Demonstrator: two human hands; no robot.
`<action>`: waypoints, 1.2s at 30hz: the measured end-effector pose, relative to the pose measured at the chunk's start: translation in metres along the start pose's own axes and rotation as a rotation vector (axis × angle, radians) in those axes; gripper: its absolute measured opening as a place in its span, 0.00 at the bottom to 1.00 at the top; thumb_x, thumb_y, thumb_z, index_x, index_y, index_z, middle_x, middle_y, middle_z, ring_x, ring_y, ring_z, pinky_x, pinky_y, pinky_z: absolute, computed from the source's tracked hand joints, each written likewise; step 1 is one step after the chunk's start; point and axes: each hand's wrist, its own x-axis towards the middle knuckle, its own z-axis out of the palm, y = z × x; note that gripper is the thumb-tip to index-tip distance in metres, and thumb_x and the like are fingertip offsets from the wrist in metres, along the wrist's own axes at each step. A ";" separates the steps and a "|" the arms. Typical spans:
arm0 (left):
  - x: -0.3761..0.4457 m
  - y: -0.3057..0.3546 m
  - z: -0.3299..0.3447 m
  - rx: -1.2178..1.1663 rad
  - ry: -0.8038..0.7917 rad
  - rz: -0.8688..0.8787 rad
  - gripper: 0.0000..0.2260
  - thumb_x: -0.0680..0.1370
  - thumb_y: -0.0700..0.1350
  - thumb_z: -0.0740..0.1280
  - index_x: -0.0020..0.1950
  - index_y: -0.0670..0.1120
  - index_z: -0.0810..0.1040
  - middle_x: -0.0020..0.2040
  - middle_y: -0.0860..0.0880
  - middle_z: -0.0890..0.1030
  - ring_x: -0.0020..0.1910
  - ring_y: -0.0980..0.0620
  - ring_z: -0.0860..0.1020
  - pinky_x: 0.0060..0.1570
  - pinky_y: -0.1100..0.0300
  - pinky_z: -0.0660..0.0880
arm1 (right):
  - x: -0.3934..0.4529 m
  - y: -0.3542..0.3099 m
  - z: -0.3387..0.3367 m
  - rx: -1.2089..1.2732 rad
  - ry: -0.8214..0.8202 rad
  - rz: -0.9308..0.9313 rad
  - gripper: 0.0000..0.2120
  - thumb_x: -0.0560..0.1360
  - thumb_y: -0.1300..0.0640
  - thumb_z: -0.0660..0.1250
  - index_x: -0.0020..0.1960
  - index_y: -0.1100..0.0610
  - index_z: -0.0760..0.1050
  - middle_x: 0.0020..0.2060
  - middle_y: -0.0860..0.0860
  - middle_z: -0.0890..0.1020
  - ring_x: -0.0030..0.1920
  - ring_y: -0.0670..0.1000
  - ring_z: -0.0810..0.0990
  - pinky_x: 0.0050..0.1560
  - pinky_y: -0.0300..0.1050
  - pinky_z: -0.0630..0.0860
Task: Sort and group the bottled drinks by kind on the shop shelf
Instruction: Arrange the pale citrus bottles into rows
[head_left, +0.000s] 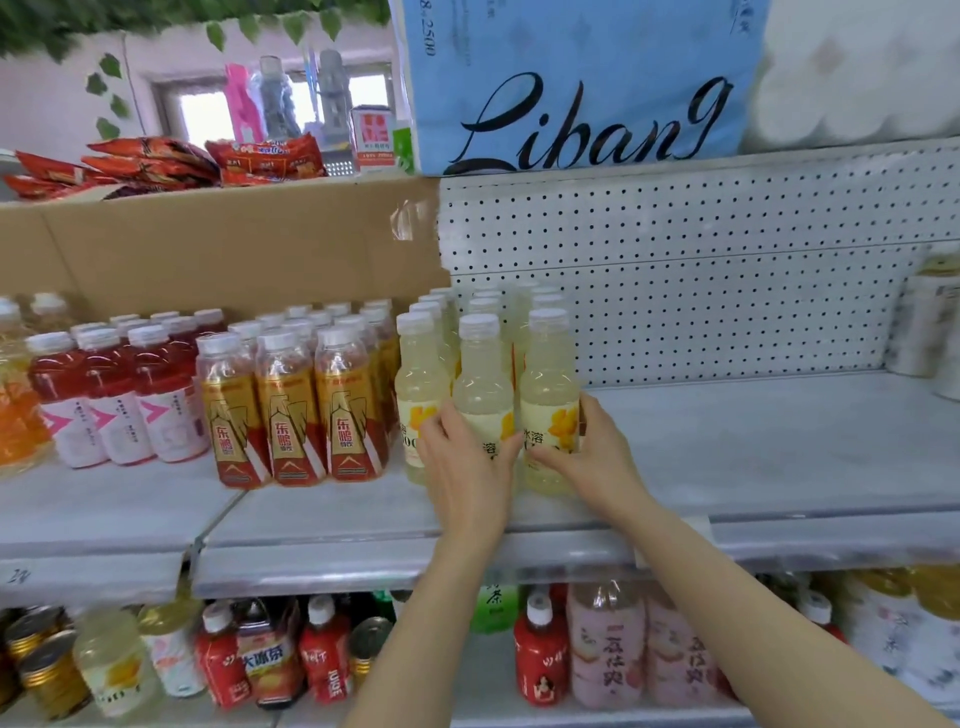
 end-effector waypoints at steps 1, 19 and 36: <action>0.000 0.001 0.000 0.050 0.018 0.003 0.35 0.72 0.57 0.76 0.71 0.41 0.67 0.64 0.44 0.72 0.62 0.46 0.70 0.58 0.60 0.67 | 0.001 0.000 0.002 -0.005 0.000 0.007 0.28 0.65 0.58 0.80 0.60 0.50 0.72 0.51 0.47 0.81 0.51 0.45 0.80 0.48 0.39 0.75; 0.033 -0.015 0.000 -0.083 -0.128 -0.057 0.66 0.62 0.60 0.82 0.81 0.46 0.38 0.79 0.41 0.49 0.78 0.42 0.51 0.76 0.46 0.51 | 0.026 0.008 -0.001 -0.032 -0.099 0.081 0.24 0.70 0.61 0.76 0.61 0.54 0.69 0.53 0.49 0.78 0.56 0.52 0.78 0.52 0.43 0.74; 0.079 -0.053 -0.016 -0.561 -0.455 -0.192 0.67 0.53 0.67 0.82 0.81 0.56 0.44 0.73 0.54 0.70 0.66 0.53 0.74 0.70 0.48 0.71 | 0.057 0.026 0.000 0.398 -0.302 0.119 0.42 0.62 0.56 0.82 0.71 0.51 0.66 0.61 0.50 0.82 0.61 0.52 0.81 0.62 0.56 0.77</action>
